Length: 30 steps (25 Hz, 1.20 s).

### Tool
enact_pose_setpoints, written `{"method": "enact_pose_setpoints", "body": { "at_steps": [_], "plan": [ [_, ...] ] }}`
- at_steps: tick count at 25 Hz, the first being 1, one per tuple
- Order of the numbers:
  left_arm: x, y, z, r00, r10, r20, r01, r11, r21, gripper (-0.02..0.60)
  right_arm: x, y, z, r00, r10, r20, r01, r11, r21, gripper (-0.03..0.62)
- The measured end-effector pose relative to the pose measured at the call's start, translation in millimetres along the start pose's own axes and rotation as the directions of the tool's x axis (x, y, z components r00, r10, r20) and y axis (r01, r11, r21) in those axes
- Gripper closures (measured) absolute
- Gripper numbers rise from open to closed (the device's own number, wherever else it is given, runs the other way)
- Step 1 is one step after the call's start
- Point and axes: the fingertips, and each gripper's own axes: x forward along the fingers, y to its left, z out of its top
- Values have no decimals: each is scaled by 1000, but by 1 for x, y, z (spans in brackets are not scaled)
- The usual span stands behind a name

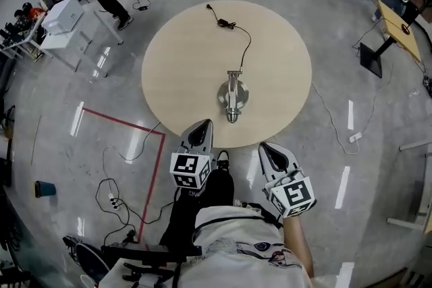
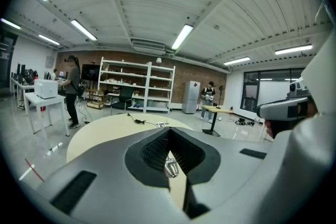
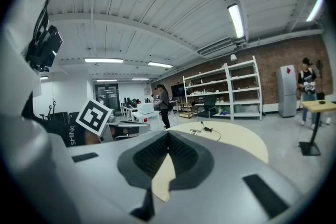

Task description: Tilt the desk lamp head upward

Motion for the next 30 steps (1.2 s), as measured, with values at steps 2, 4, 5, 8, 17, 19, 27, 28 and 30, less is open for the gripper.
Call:
{"method": "enact_pose_setpoints", "body": {
  "at_steps": [2, 4, 5, 8, 17, 19, 27, 28, 30],
  "plan": [
    [30, 19, -1, 999, -19, -31, 19, 1000, 0, 580, 27, -11, 9, 1000, -1, -3, 1, 1000, -8, 591],
    [58, 37, -7, 997, -39, -65, 39, 999, -1, 580, 55, -21, 16, 1000, 8, -12, -8, 1000, -22, 591],
    [72, 46, -11, 995, -50, -82, 51, 999, 2, 580, 69, -25, 17, 1000, 12, -24, -13, 1000, -27, 591],
    [105, 67, -26, 987, -94, -131, 96, 995, 15, 580, 104, -33, 16, 997, 21, -71, -23, 999, -25, 591],
    [175, 100, -93, 933, -206, -296, 229, 972, 45, 580, 169, -44, 5, 985, 21, -171, -24, 1000, -11, 591],
    [187, 98, -115, 910, -230, -346, 269, 961, 66, 579, 170, -45, 3, 980, 21, -198, -23, 1000, -10, 591],
    [239, 94, -188, 790, -300, -535, 428, 894, 131, 580, 178, -59, -14, 955, 51, -291, -86, 990, -108, 591],
    [244, 93, -194, 780, -302, -549, 440, 887, 138, 579, 180, -62, -19, 950, 63, -306, -107, 986, -129, 591],
    [257, 95, -203, 768, -297, -567, 453, 879, 153, 579, 187, -69, -29, 939, 96, -330, -163, 970, -181, 591]
  ]
}}
